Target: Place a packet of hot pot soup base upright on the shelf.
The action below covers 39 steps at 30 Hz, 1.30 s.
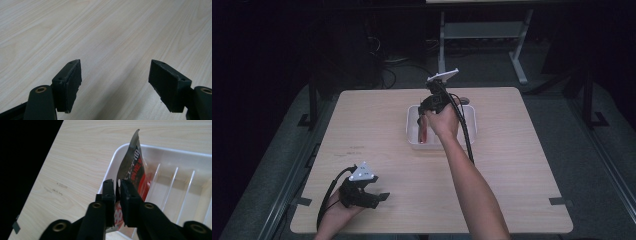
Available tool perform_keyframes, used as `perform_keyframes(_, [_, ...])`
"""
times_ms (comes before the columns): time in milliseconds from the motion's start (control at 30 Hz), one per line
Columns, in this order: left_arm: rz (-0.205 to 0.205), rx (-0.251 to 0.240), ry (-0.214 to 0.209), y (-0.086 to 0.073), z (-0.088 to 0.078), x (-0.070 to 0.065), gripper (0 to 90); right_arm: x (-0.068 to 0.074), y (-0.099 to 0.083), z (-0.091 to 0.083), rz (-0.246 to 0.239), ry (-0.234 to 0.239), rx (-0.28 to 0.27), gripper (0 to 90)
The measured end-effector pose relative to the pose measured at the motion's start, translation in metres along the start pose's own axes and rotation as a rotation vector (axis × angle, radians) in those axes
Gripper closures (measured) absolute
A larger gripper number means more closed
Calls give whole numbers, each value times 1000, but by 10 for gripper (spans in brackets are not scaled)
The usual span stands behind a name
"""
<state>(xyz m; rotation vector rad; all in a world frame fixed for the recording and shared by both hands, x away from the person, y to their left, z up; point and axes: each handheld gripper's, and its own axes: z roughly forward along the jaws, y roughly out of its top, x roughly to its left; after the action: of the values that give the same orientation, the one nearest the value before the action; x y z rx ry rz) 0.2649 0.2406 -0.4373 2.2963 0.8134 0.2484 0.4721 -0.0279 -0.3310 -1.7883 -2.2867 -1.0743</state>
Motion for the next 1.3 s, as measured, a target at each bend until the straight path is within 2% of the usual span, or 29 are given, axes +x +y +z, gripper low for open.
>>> perform_keyframes(67, [-1,-1,-1,0,0,0,260,0,-1,2,-11,-19,3,863])
perform_keyframes(167, [1,0,0,0,0,0,259,-1,-1,2,-8,-16,0,861])
perform_keyframes(333, [-3,-3,2,0,0,0,259,-5,-2,-2,-1,23,-14,788])
perform_keyframes(467, [1,0,4,0,0,0,259,-10,-3,-12,4,56,-37,735])
perform_keyframes(633, [-4,1,7,-1,0,1,260,-13,-6,-24,-23,71,-33,711])
perform_keyframes(833, [-3,1,9,0,0,1,259,-19,-11,-37,-33,99,-42,697])
perform_keyframes(933, [-1,-2,7,0,0,1,264,-24,-15,-46,-42,125,-51,688])
perform_keyframes(1100, [-3,-5,7,0,-1,1,264,-28,-18,-51,-60,129,-51,679])
perform_keyframes(1300, [1,1,7,-1,-1,2,264,-36,-24,-58,-71,156,-52,626])
